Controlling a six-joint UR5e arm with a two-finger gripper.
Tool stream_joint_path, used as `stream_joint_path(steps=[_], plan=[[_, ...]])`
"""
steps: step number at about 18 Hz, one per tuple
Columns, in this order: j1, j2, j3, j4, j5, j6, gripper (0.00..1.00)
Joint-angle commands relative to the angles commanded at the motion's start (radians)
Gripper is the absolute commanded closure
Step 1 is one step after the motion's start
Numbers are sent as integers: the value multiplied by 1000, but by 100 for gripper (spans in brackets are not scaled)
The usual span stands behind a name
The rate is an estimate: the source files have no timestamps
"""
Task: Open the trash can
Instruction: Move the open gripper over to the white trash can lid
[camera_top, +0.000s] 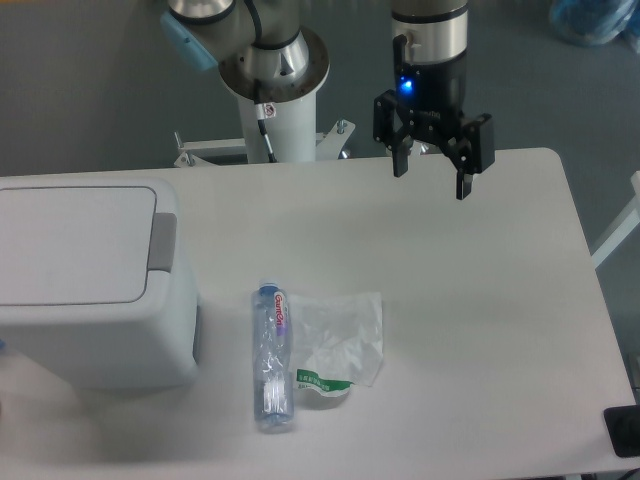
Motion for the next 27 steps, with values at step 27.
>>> stream_joint_path(steps=[27], plan=[[-150, -34, 20, -2, -178, -751, 0]])
